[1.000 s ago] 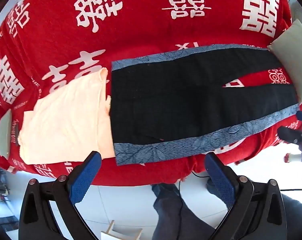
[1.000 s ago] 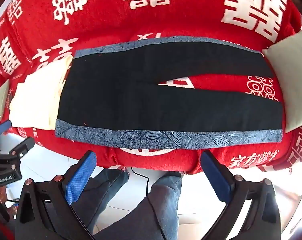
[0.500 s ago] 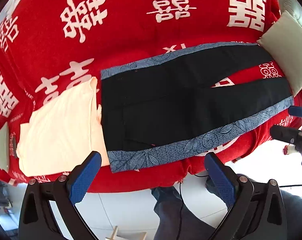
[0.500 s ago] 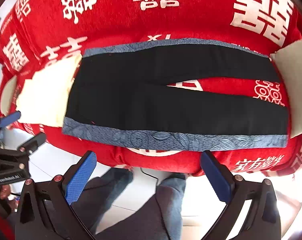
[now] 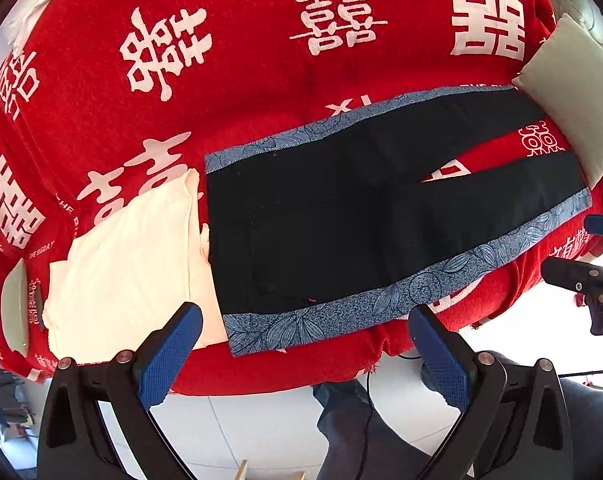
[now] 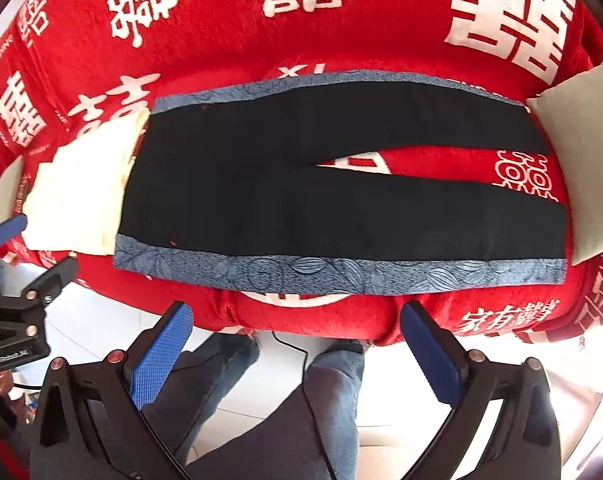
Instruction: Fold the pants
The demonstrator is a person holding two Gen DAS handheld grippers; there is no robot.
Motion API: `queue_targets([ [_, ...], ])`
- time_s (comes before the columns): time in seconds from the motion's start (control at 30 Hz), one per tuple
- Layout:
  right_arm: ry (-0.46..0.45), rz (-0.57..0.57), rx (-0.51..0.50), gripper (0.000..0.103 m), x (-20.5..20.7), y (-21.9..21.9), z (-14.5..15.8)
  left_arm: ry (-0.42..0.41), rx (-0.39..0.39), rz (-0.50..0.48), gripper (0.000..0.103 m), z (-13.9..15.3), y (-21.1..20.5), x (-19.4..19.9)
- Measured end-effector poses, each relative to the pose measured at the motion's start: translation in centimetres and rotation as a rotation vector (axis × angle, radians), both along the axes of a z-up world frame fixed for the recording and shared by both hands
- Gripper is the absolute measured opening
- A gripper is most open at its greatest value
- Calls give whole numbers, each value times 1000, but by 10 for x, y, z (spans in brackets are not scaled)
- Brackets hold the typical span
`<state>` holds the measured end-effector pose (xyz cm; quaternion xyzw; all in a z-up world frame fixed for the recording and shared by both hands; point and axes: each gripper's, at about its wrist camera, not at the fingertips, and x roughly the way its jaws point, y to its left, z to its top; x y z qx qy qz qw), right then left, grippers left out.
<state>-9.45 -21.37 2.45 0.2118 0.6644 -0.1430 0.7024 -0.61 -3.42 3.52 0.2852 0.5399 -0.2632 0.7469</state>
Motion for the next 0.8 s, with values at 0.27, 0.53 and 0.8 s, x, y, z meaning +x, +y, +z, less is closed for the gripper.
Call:
queue_targets([
  [0.27, 28, -24, -25, 103, -3, -3, -1, -15, -6, 11, 103, 4, 1, 2],
  [0.53, 26, -32, -42, 103, -5, -4, 2, -24, -7, -4, 103, 6, 0, 1],
  [0.8, 34, -37, -55, 103, -6, -3, 2, -26, -10, 7, 103, 6, 3, 0],
])
